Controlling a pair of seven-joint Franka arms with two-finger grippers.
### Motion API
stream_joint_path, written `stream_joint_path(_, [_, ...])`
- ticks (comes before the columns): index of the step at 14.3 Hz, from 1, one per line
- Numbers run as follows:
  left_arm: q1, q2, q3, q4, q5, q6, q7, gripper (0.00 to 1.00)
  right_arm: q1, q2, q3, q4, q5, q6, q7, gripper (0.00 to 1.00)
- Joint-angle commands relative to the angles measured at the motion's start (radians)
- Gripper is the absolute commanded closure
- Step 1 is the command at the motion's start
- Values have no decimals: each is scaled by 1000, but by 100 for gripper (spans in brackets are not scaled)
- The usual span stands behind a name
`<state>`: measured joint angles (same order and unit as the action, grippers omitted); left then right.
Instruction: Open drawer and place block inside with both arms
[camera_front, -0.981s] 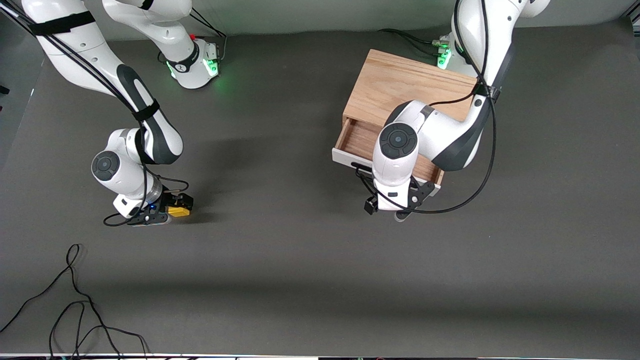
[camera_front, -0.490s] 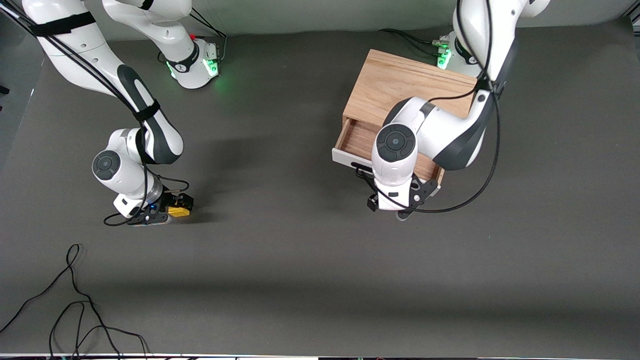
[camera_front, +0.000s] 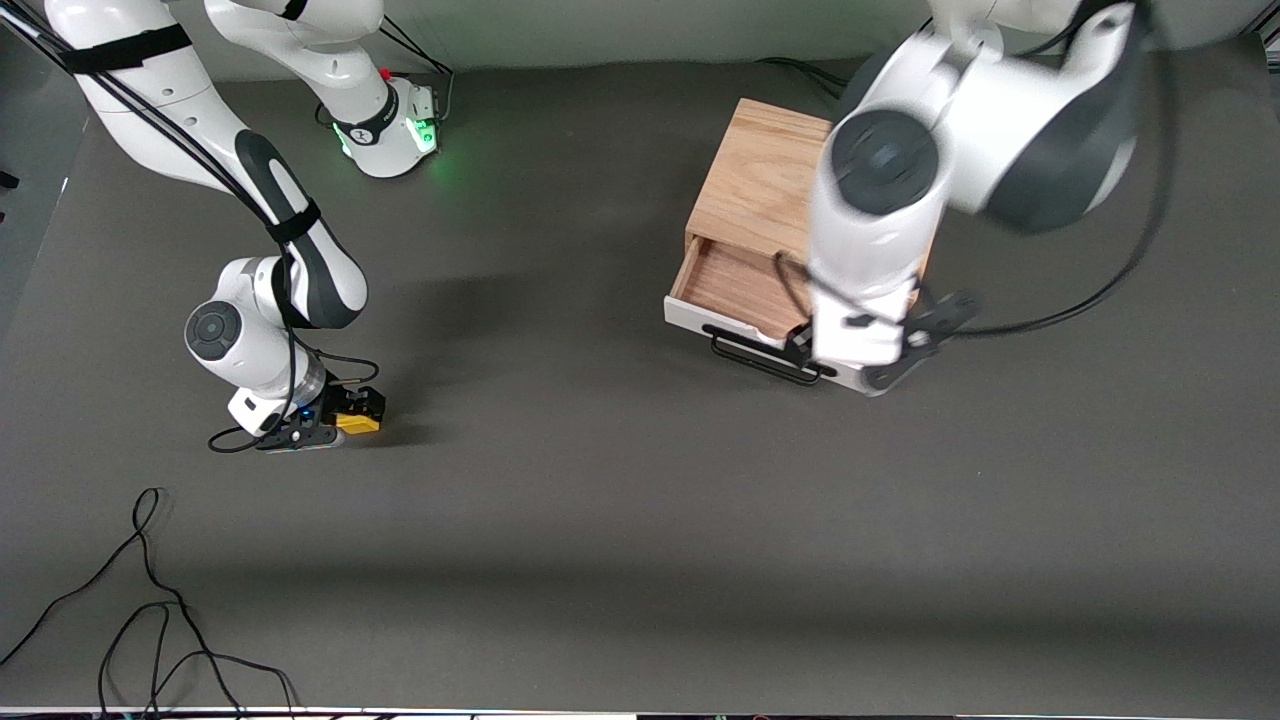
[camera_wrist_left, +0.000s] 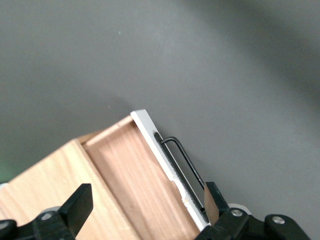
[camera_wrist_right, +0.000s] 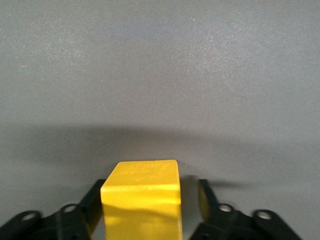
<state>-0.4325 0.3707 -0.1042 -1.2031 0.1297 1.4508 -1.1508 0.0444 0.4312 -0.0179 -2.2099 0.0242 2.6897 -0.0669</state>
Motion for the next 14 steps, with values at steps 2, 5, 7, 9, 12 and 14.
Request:
stream_joint_path(2, [127, -117, 1, -4, -50, -78, 325, 1, 6, -34, 1, 2, 16, -49, -28, 91])
stream_joint_path(5, [184, -179, 8, -13, -41, -104, 642, 1, 43, -100, 1, 13, 17, -131, -10, 100])
stream_joint_path(7, [234, -185, 6, -16, -44, -96, 800, 1, 87, -138, 1, 54, 17, -216, 57, 100])
stream_joint_path(9, [273, -188, 8, -36, -45, -64, 954, 1, 150, -147, 3, 152, 17, -351, 169, 100])
stream_joint_path(12, [290, -199, 8, -113, -44, -3, 974, 1, 279, -146, 1, 313, 17, -529, 385, 100])
stream_joint_path(14, [290, -252, 8, -223, -42, 75, 1008, 1, 382, -131, 1, 460, 17, -655, 545, 100])
